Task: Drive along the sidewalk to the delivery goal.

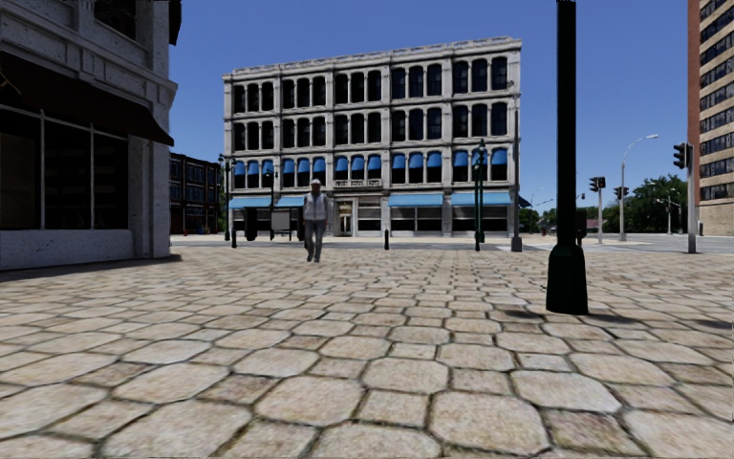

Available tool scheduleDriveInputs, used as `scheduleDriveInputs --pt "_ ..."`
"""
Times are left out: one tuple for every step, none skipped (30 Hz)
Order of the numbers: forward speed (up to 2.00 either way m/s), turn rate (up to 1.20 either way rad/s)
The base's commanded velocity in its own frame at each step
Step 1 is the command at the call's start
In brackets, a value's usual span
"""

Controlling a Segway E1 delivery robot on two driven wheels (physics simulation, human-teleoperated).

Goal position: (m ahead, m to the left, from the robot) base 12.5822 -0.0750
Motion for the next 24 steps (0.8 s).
scheduleDriveInputs --pt "2.0 0.0" --pt "2.0 0.0" --pt "2.0 0.0" --pt "2.0 0.0" --pt "2.0 0.0" --pt "2.0 0.0" --pt "2.0 0.0" --pt "2.0 0.0" --pt "2.0 0.0" --pt "2.0 0.0" --pt "2.0 0.0" --pt "2.0 0.0" --pt "2.0 0.0" --pt "2.0 0.0" --pt "2.0 0.0" --pt "2.0 0.0" --pt "2.0 0.0" --pt "2.0 0.0" --pt "2.0 0.0" --pt "2.0 0.0" --pt "2.0 0.0" --pt "2.0 0.0" --pt "2.0 0.0" --pt "2.0 0.0"
